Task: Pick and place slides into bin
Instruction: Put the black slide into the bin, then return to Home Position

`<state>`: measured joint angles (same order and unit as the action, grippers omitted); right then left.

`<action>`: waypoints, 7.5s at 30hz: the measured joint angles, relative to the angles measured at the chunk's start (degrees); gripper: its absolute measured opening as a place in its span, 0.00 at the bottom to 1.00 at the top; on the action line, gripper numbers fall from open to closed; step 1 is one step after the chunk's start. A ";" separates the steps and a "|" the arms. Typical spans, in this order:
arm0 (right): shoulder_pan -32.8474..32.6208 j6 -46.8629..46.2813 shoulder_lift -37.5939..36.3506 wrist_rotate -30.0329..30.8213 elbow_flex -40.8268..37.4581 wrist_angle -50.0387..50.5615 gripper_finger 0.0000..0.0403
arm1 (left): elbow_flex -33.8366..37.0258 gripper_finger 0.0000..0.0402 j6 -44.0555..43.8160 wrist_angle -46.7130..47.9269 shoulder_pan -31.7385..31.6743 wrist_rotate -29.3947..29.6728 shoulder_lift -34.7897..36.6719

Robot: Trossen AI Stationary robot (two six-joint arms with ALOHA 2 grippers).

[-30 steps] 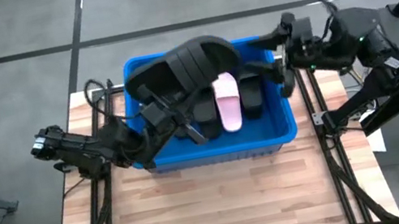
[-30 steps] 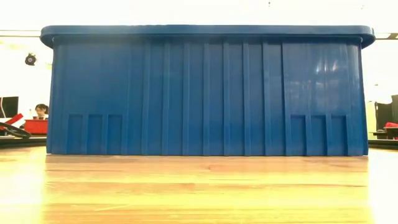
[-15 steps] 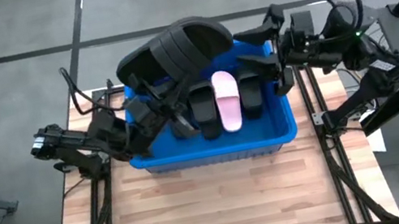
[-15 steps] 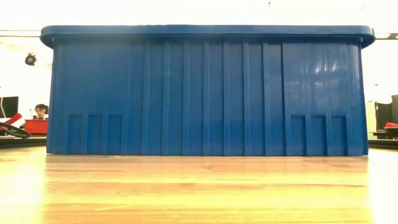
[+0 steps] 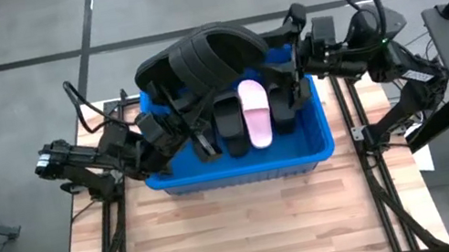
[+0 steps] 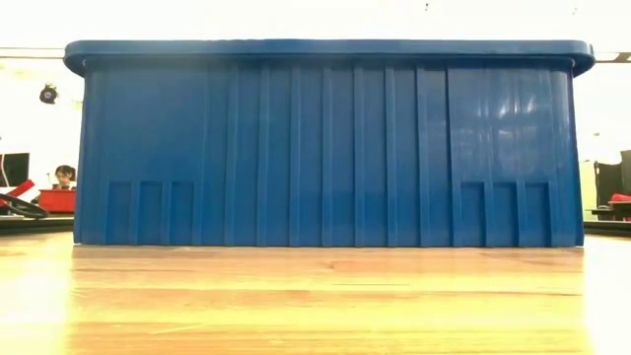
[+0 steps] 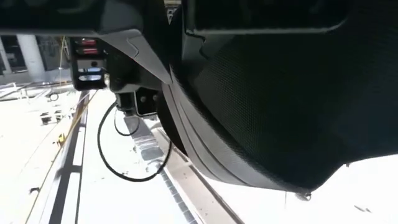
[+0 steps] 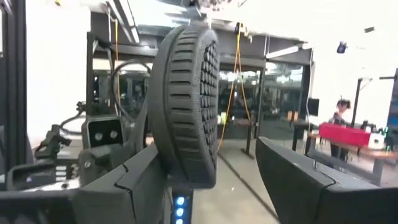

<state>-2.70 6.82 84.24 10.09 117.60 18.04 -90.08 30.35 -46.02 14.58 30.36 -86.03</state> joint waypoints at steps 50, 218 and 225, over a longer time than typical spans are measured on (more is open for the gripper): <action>27.58 -29.81 3.89 -31.89 -0.04 28.44 0.10 | 1.41 0.56 58.89 32.10 3.40 31.69 0.13; 31.06 -19.64 -7.01 -24.04 0.26 40.48 0.21 | 16.61 0.80 -18.45 86.57 -32.49 -6.70 -7.04; 31.07 -19.66 -7.10 -24.04 0.26 40.39 0.21 | 15.18 0.72 -22.91 86.76 -30.33 -13.00 -1.24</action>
<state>28.37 -12.84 77.14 -13.96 117.86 58.43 -74.90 7.44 40.74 -15.75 17.36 -87.26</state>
